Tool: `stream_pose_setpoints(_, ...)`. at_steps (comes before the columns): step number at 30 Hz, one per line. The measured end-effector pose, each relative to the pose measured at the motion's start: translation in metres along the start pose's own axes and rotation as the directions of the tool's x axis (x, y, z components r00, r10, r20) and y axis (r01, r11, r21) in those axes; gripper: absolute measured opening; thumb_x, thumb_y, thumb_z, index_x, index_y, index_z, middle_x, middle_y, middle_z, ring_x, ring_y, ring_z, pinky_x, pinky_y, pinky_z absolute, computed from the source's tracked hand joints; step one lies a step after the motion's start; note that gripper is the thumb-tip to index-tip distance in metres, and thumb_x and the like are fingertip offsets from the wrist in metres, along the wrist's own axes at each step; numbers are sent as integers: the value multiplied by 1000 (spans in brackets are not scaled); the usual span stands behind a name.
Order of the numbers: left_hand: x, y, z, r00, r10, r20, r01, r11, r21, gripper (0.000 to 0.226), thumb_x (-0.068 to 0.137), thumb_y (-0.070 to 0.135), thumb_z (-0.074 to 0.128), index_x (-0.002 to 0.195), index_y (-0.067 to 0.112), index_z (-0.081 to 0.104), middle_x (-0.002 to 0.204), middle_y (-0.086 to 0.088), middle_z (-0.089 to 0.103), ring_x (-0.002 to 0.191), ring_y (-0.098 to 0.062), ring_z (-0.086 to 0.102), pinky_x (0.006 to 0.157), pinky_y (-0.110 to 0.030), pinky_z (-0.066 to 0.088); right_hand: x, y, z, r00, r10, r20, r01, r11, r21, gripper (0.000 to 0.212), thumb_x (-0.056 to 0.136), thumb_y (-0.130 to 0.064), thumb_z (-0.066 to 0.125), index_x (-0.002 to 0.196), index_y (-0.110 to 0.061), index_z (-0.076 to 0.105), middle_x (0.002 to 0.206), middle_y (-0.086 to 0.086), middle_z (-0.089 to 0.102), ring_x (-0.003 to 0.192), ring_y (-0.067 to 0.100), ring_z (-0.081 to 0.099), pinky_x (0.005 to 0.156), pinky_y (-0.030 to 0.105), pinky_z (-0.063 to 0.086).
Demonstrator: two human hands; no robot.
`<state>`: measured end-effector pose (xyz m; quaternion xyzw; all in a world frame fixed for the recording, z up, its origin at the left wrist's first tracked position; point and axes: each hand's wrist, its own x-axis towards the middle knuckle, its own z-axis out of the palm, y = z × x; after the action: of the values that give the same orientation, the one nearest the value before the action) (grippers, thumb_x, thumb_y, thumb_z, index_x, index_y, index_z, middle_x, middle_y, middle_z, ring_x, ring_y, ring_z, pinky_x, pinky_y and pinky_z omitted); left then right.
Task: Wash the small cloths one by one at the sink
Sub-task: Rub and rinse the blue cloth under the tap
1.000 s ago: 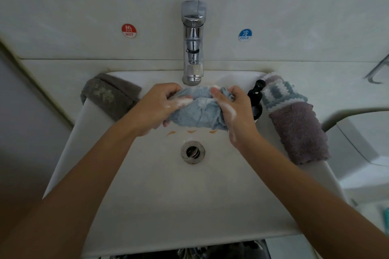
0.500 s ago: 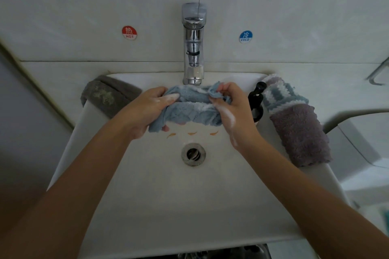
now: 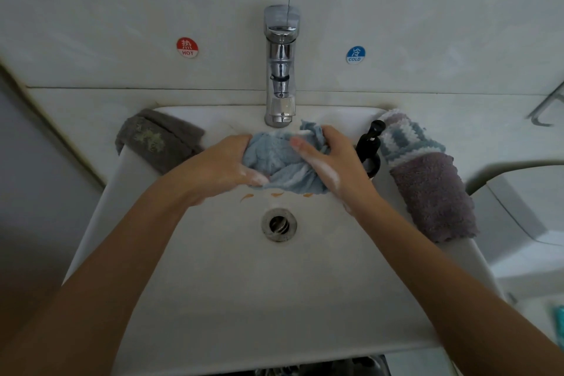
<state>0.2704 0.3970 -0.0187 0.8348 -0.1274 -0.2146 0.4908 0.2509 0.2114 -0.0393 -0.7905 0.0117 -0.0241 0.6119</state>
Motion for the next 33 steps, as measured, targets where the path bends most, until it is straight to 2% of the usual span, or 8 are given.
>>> stream_pose_setpoints(5,-1,-1,3,998,54,30,-60,953,295,28,82,6,70,63,20,55,56,11,53,44,1,47,45,-8,34,-2,-5,-5,956,57,288,-24,993,-117,41,79,-23,80,113,-18,59,94,-8,69,78,-1,68,64,14,53)
stream_pose_setpoints(10,-1,-4,-1,995,97,10,-96,957,274,21,91,16,61,73,27,59,57,19,58,51,5,53,51,-11,40,-3,-7,-15,881,100,462,-29,987,-158,19,84,-17,76,87,-4,64,67,4,63,58,17,55,49,23,43)
stream_pose_setpoints(17,-2,-1,-1,993,114,-37,-107,983,152,18,92,6,57,79,18,61,64,2,57,44,1,46,43,-15,37,-2,-5,-15,834,79,547,-18,993,-117,31,97,-19,61,106,9,53,75,18,59,67,25,55,60,47,52)
stream_pose_setpoints(19,-1,-1,-3,992,109,-56,-103,989,106,10,89,5,62,87,15,63,64,3,54,44,3,45,43,-12,36,-2,-5,-18,825,92,558,-58,995,-79,19,98,-13,58,106,3,52,68,1,63,57,11,60,54,29,54)
stream_pose_setpoints(23,-1,-2,-7,993,121,-10,-120,990,80,31,83,15,72,112,13,60,95,-4,66,75,-3,63,63,-17,49,-1,-7,-22,885,111,451,-78,993,-90,34,94,-17,63,125,-11,51,94,2,66,72,6,68,62,26,56)
stream_pose_setpoints(26,-1,0,-5,988,146,-42,-141,985,97,27,88,34,65,110,19,59,99,2,66,86,-7,63,69,-19,50,0,-11,-18,917,156,368,-143,988,-62,29,94,-19,64,120,-13,52,76,9,55,55,14,54,50,25,48)
stream_pose_setpoints(29,4,-2,15,924,219,-313,-172,970,170,29,97,45,48,85,20,59,78,2,61,73,-12,58,63,-29,44,-3,-12,-9,943,180,281,-210,974,83,18,98,-33,57,100,-16,58,64,8,44,49,12,37,45,23,32)
stream_pose_setpoints(33,6,-6,52,749,266,-607,-220,964,150,45,93,47,38,70,14,60,63,-1,59,61,-16,59,57,-36,48,-6,-5,14,999,2,-34,1,998,70,30,100,-38,51,82,-20,67,67,-9,69,65,6,67,58,21,51)
